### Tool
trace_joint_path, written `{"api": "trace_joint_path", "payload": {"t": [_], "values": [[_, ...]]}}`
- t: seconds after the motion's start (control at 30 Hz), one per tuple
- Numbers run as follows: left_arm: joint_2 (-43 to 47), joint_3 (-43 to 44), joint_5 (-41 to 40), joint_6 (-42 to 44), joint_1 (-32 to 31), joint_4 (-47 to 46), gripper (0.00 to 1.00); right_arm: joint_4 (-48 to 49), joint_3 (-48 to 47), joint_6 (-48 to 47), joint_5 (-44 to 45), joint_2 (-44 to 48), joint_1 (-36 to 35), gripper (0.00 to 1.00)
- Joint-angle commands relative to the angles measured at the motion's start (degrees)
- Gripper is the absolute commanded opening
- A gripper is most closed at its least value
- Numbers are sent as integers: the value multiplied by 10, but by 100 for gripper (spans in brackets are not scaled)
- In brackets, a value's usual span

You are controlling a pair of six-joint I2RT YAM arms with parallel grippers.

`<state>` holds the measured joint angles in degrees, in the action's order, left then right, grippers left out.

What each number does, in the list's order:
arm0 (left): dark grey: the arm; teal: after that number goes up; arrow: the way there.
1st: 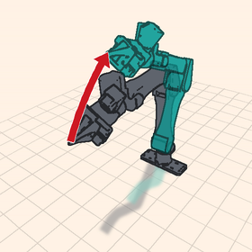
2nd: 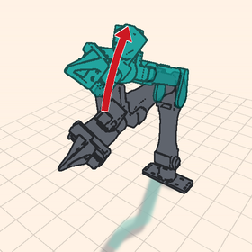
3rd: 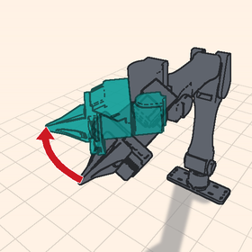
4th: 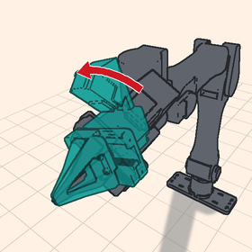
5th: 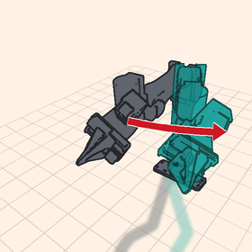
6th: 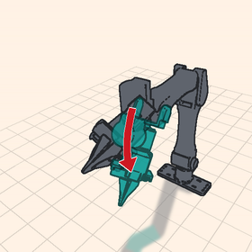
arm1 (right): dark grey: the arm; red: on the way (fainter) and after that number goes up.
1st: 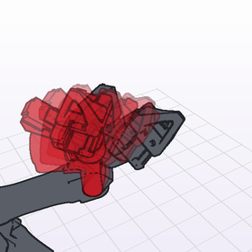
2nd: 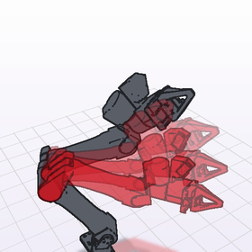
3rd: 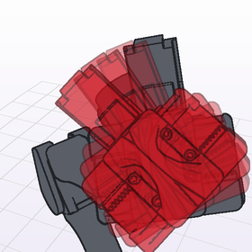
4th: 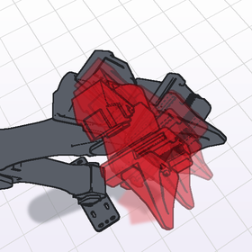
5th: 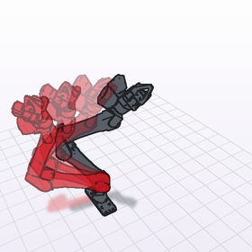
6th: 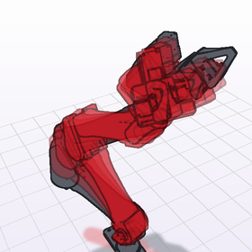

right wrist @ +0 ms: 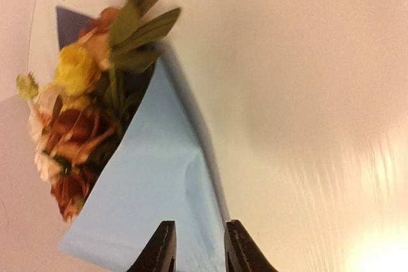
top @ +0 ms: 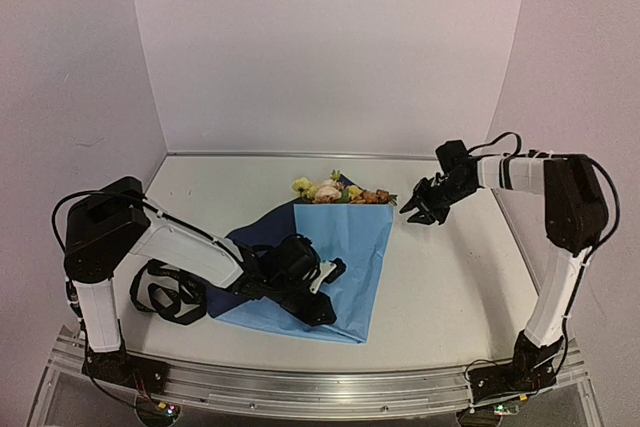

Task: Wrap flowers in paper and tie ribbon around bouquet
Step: Press the fold line on the 2/3-folded wrapping paper, then pick up the two-thirds-folded wrapping paper from the center of the board.

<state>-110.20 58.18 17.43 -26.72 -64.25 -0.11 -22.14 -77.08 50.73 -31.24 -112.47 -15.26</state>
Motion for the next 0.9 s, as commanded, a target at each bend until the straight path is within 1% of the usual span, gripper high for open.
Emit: {"api": "trace_joint_path", "payload": {"t": [0.0, 0.13, 0.2, 0.33, 0.47, 0.53, 0.67, 0.7, 0.77, 0.87], "values": [[31, 21, -43, -18, -2, 27, 17, -150, 27, -95, 53, 136, -51, 31], [58, 21, -57, -38, -2, 17, 20, -228, 59, -115, 98, 208, -97, 35], [62, 35, -67, -42, -2, 35, 20, -258, 70, -119, 116, 231, -118, 36], [58, 61, -65, -43, 5, 59, 22, -268, 101, -100, 129, 268, -155, 37], [42, 103, -57, -49, 9, 100, 23, -285, 129, -115, 151, 303, -209, 39], [33, 142, -59, -59, 10, 128, 23, -286, 148, -109, 150, 322, -216, 40], [-2, 251, -54, -70, 9, 224, 22, -301, 172, -92, 152, 360, -217, 42], [-7, 262, -52, -71, 9, 235, 22, -305, 176, -90, 152, 365, -221, 42], [-8, 257, -54, -69, 8, 230, 22, -308, 182, -88, 157, 369, -234, 42], [7, 181, -67, -73, 8, 178, 20, -324, 173, -102, 151, 357, -254, 39]]}}
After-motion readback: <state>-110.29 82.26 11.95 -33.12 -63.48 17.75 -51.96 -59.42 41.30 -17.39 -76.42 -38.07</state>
